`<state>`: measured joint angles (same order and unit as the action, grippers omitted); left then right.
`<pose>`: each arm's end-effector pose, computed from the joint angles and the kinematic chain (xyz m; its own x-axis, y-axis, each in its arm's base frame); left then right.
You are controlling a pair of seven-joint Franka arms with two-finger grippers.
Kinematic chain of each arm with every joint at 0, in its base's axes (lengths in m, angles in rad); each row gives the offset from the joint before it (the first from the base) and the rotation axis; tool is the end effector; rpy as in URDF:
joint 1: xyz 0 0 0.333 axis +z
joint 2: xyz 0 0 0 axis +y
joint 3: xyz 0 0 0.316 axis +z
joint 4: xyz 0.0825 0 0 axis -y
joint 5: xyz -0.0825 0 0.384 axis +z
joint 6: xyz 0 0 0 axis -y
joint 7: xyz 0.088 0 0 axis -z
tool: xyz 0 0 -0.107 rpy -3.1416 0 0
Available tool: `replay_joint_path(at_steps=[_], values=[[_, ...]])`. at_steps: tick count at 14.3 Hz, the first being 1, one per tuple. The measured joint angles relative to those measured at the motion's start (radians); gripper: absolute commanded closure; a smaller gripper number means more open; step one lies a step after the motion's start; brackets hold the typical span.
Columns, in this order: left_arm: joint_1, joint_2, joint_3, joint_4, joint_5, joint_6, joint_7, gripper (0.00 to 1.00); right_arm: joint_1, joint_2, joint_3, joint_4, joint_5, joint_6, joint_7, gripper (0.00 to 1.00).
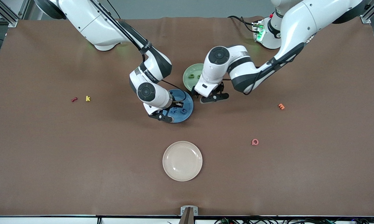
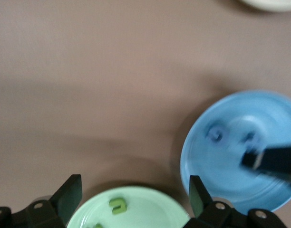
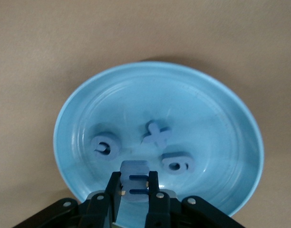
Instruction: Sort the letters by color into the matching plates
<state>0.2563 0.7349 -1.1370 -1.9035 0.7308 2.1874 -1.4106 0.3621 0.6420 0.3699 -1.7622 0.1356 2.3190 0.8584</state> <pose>0.4561 -0.4232 0.2998 0.9771 0.2104 -0.0327 0.2125 -0.9731 0.0885 0.5010 0.4267 0.2190 0.9267 -0.2498 -0.2808 -0.2979 -0.9437 -0.1436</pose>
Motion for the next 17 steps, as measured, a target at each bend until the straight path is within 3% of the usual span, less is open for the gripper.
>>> replay_joint_path(at_steps=[1,2,5,9,11,14,17], values=[[0.005,0.000,0.000,0.016,0.000,-0.001,0.000,0.01,0.008,0.000,0.001,0.000,0.000,0.000,0.010,0.27],[0.012,0.000,0.000,0.024,-0.001,-0.002,0.001,0.01,0.016,0.000,0.001,0.000,0.000,-0.001,0.026,0.00],[0.063,-0.009,-0.008,0.027,-0.029,-0.004,0.072,0.01,0.036,0.000,0.002,0.001,0.000,-0.001,0.082,0.00],[0.126,-0.089,0.021,0.028,-0.210,-0.005,0.285,0.01,0.035,0.000,-0.003,0.014,-0.001,-0.018,0.089,0.00],[0.131,-0.186,0.103,0.026,-0.391,-0.005,0.472,0.01,0.015,0.000,-0.007,0.065,-0.003,-0.119,0.065,0.00],[0.130,-0.296,0.220,0.010,-0.564,-0.011,0.690,0.01,-0.068,-0.010,-0.013,0.163,-0.010,-0.330,-0.066,0.00],[0.131,-0.381,0.330,-0.034,-0.677,-0.012,0.883,0.01,-0.155,-0.055,-0.012,0.232,-0.132,-0.496,-0.136,0.00]])
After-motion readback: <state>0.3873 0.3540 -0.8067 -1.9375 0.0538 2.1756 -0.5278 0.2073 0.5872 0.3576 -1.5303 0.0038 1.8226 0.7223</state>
